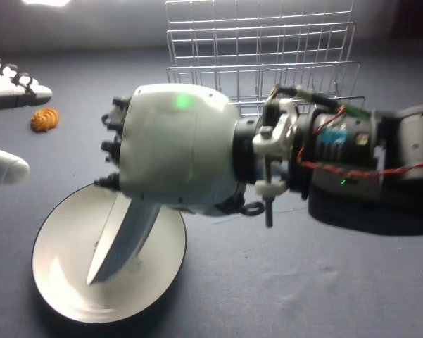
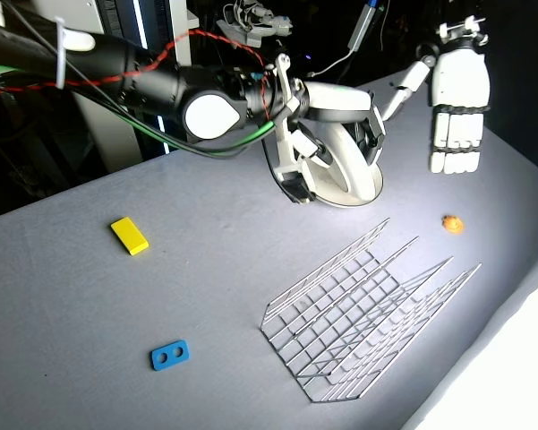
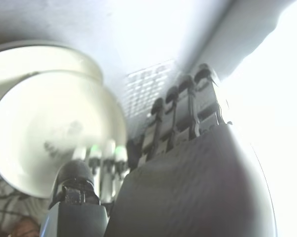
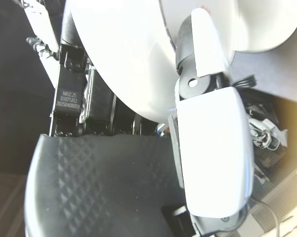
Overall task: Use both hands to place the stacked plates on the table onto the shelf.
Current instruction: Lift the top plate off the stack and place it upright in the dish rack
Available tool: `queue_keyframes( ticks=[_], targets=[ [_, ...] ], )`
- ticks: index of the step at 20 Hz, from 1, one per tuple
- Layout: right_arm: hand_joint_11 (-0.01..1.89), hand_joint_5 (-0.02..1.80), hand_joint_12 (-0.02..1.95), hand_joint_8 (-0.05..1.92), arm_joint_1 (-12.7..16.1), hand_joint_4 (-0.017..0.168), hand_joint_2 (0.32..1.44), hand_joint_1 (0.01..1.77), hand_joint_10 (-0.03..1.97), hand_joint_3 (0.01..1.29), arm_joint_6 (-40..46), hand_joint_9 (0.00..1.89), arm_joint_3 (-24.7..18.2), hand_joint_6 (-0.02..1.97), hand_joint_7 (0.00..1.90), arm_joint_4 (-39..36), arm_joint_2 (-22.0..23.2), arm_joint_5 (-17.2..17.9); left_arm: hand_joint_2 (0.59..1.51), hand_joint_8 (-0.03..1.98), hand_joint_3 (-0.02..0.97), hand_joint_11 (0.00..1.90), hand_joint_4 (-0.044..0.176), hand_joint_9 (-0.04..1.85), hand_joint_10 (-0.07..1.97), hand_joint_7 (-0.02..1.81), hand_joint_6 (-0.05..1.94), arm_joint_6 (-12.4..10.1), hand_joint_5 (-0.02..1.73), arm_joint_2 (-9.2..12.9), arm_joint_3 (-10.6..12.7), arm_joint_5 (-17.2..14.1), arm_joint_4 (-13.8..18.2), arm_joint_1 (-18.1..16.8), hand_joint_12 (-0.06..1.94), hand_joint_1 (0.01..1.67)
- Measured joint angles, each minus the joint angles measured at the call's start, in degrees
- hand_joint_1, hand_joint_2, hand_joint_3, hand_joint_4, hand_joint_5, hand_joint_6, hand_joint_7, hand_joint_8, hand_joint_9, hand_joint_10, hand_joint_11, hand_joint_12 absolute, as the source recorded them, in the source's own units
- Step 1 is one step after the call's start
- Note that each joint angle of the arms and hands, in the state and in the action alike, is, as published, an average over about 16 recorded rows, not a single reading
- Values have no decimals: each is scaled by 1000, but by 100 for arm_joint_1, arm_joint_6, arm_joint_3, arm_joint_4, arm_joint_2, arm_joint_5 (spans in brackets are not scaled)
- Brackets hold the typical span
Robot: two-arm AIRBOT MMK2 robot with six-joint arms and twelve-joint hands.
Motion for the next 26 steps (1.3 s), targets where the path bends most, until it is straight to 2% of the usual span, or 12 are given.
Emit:
queue_keyframes(
  ticks=[3,6,11,15,18,23,26],
  targets=[
    [842,914,921,844,190,9,1039,1159,41,15,-27,1235,-233,992,1075,159,285,-34,1119,8,20,20,6,19,6,19,6,1,20,-2,177,66,-22,-118,0,21],
    [860,931,868,820,418,9,1034,1175,214,15,-19,1192,-429,960,1081,315,583,-77,1115,8,20,21,6,19,6,19,6,52,21,-21,372,36,-39,-201,0,21],
    [880,953,853,830,798,5,1024,1208,347,15,258,1160,-625,911,1077,488,1033,-194,1100,9,20,21,6,19,6,17,7,259,22,-83,710,-414,25,-240,-1,21],
    [887,957,876,879,1108,2,1019,1241,605,15,729,1103,-646,897,1057,554,1295,-350,1087,9,19,20,5,19,6,16,7,425,22,-144,953,-1103,285,-186,-3,21],
    [895,964,888,883,1312,-1,1015,1266,688,15,1090,1080,-589,884,1053,712,1437,-506,1081,9,19,20,5,19,6,17,7,550,22,-188,1098,-1784,607,-110,-4,21],
    [904,980,921,893,1558,-2,1010,1282,508,15,1635,1126,-429,847,1058,1192,1592,-766,1073,9,20,20,4,19,6,18,6,666,21,-233,1240,-2908,1329,34,-6,21],
    [897,976,915,905,1662,0,1009,1289,543,15,1826,1117,-278,857,1053,1626,1635,-890,1073,8,20,19,3,19,6,19,6,671,22,-233,1262,-3388,1759,98,-7,20]
  ],
)
